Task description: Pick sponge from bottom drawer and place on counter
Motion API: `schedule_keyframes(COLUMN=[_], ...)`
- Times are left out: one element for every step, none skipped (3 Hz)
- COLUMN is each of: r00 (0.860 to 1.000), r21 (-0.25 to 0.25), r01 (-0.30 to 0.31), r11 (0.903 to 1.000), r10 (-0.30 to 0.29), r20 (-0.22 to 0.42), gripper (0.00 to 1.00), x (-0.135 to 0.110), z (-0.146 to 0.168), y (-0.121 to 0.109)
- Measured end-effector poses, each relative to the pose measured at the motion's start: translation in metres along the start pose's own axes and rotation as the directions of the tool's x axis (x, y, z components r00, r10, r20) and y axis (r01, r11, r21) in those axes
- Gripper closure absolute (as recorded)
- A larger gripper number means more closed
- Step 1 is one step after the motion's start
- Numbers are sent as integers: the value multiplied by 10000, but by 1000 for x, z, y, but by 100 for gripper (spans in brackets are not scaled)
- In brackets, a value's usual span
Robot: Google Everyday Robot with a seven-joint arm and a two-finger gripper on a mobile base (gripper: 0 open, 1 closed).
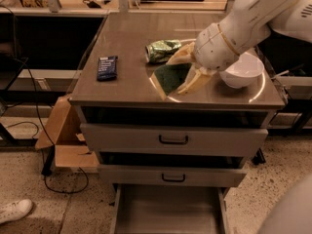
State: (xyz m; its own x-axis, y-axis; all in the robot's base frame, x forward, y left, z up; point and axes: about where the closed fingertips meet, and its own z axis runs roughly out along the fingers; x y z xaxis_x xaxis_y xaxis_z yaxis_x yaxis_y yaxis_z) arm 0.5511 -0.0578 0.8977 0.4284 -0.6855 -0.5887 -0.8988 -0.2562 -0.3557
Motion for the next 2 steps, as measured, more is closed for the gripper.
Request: schedule_keyframes(r00=[9991, 9992], r21=[-504, -490], r01=[190, 319], r11=[9985, 9983], r10=[-209, -331], r20=[-365, -237], gripper=[100, 100], x=[-1, -2], z=[10, 12], y=[-6, -9])
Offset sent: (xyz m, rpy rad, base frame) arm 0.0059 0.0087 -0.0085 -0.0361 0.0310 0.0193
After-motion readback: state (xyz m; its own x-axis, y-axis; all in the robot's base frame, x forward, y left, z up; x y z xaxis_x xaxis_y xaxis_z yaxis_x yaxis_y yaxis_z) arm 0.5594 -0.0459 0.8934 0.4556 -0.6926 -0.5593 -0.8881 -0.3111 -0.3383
